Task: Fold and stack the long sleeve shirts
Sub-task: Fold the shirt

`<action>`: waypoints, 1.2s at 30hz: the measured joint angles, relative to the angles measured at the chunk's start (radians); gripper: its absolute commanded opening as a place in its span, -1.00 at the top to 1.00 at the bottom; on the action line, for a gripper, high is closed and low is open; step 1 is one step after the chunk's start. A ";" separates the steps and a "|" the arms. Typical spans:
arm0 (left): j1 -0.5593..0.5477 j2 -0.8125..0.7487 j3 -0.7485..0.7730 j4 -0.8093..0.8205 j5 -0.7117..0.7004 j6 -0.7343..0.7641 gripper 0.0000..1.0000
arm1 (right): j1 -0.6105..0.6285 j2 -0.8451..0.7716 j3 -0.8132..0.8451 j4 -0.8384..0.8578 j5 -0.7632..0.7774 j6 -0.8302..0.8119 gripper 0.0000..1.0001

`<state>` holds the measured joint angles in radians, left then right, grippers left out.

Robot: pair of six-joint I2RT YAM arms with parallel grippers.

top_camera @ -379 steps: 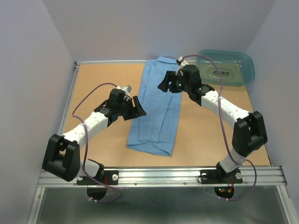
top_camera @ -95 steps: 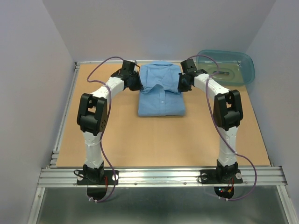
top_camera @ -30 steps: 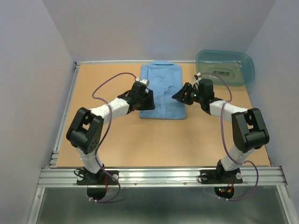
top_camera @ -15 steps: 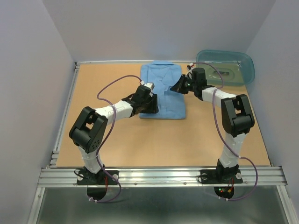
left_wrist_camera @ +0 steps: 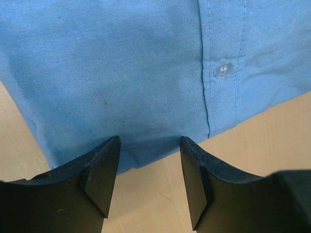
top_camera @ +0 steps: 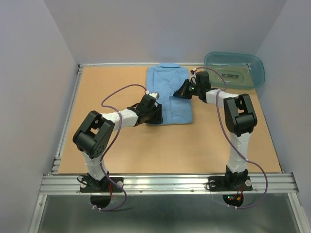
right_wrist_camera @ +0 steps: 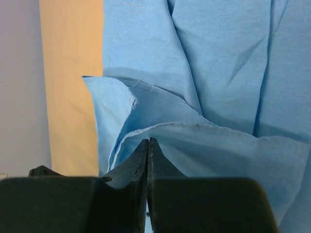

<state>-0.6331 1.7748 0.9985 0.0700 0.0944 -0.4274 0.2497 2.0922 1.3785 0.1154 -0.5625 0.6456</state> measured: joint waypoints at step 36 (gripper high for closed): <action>-0.022 -0.125 0.065 -0.092 -0.055 0.013 -0.38 | -0.065 -0.202 -0.005 -0.010 0.129 0.083 0.25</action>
<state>-0.6552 1.6497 1.0634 -0.0219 0.0395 -0.4149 0.1844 1.8900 1.3731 0.1059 -0.4335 0.7288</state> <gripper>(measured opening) 0.687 0.369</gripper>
